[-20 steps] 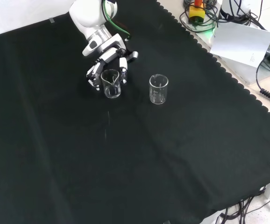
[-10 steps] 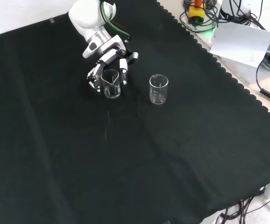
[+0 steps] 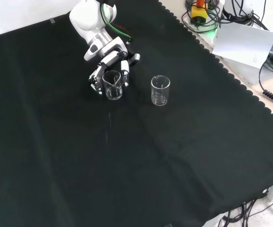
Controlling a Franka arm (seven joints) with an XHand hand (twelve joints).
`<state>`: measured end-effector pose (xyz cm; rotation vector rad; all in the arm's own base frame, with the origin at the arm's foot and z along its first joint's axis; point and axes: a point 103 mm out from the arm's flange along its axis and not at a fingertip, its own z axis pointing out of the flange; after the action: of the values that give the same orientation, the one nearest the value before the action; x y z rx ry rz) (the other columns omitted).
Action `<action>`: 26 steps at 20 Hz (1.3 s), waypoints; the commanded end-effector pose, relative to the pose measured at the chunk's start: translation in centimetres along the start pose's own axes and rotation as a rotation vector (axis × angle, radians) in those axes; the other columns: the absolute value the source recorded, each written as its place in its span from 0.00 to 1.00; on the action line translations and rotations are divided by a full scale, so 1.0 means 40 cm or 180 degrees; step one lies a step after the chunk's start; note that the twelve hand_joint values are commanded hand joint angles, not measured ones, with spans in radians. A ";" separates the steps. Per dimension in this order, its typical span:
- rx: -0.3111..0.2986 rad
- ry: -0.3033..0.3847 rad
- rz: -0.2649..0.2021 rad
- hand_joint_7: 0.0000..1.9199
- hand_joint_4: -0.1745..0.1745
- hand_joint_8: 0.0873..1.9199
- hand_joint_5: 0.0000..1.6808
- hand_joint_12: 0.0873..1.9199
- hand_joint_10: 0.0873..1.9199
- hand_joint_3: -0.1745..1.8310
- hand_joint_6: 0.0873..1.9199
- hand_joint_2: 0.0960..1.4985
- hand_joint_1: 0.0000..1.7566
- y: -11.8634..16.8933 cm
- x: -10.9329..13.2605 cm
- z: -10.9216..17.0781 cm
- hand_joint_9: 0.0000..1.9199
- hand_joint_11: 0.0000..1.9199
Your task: Pick up the beaker on the right.
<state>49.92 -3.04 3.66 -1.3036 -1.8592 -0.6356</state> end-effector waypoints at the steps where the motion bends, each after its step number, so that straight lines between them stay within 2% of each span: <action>1: -0.0241 0.0103 0.0101 0.33 0.61 0.36 0.45 0.66 0.26 0.03 0.42 0.65 0.55 0.002 0.005 -0.008 0.39 0.18; 2: -0.0335 0.0048 0.0156 0.44 0.79 0.33 0.55 0.62 0.24 0.04 0.41 0.68 0.57 0.001 0.008 -0.012 0.48 0.30; 3: -0.0431 0.0010 0.0188 0.54 0.86 0.30 0.63 0.55 0.21 0.04 0.37 0.69 0.60 -0.001 0.012 -0.016 0.56 0.43; 5: -0.0639 -0.0004 0.0181 0.69 0.85 0.21 0.72 0.41 0.12 0.01 0.29 0.69 0.63 -0.005 0.022 -0.029 0.71 0.64; 7: -0.0788 -0.0071 0.0106 0.77 0.87 0.13 0.77 0.33 0.05 0.00 0.23 0.69 0.64 -0.008 0.039 -0.048 0.80 0.73; 10: -0.0960 -0.0261 -0.0041 0.83 0.90 0.07 0.79 0.30 0.00 0.00 0.19 0.69 0.64 -0.010 0.082 -0.099 0.85 0.77; 14: -0.1055 -0.0594 -0.0143 0.84 0.91 0.06 0.80 0.29 0.00 0.00 0.19 0.68 0.64 -0.025 0.148 -0.187 0.87 0.79; 17: -0.1008 -0.0796 -0.0151 0.86 0.65 0.07 0.76 0.28 0.00 0.00 0.25 0.70 0.65 -0.050 0.176 -0.228 0.88 0.77; 18: -0.0989 -0.0847 -0.0148 0.86 0.61 0.09 0.74 0.28 0.00 0.00 0.28 0.71 0.65 -0.060 0.185 -0.239 0.89 0.77; 26: -0.0719 -0.1228 -0.0182 0.79 0.46 0.30 0.71 0.31 0.00 0.00 0.33 0.72 0.65 -0.150 0.296 -0.273 0.90 0.74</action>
<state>48.89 -6.36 17.07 -1.5814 -2.0855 -0.8222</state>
